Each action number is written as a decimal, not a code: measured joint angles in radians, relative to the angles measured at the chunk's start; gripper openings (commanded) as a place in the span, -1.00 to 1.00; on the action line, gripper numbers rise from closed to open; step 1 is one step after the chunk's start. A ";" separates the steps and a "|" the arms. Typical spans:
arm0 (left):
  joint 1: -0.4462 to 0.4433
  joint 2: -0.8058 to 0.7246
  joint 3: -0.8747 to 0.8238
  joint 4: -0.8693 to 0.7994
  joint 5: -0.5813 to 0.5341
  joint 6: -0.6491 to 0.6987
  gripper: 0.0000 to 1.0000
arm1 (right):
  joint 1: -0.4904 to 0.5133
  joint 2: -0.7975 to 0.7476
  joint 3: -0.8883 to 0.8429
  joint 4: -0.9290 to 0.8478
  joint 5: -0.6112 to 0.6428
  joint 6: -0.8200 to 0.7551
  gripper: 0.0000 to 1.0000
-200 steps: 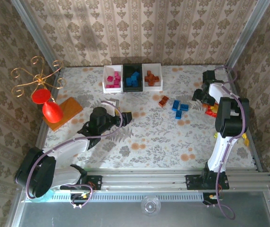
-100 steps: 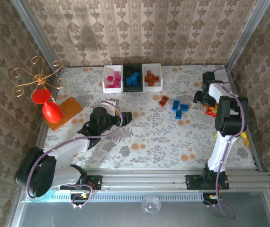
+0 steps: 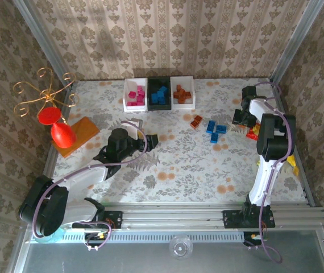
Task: Sort the legos into containers by color
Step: Pick up the lego from the middle-right of the table, then place the lego in the container.
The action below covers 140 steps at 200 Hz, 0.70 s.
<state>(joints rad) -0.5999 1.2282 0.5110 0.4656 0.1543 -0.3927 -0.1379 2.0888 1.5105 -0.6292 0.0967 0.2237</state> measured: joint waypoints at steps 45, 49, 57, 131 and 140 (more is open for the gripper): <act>0.000 0.002 0.000 0.000 0.003 0.000 0.63 | 0.011 0.009 0.006 0.020 -0.016 -0.010 -0.35; 0.000 0.002 0.000 0.000 0.003 0.000 0.63 | 0.013 0.005 0.002 0.028 -0.019 -0.011 -0.35; 0.000 0.002 0.000 0.000 0.003 0.000 0.63 | 0.021 -0.007 -0.014 0.045 -0.026 -0.013 -0.35; 0.019 0.002 0.000 0.016 0.005 -0.001 0.63 | 0.278 -0.251 -0.083 0.247 -0.159 -0.013 -0.37; 0.020 0.002 0.000 0.016 0.006 -0.001 0.63 | 0.300 -0.241 -0.062 0.265 -0.178 -0.013 -0.37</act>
<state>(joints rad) -0.5797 1.2301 0.5110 0.4820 0.1604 -0.3939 0.1619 1.8477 1.4483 -0.3641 -0.0811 0.2108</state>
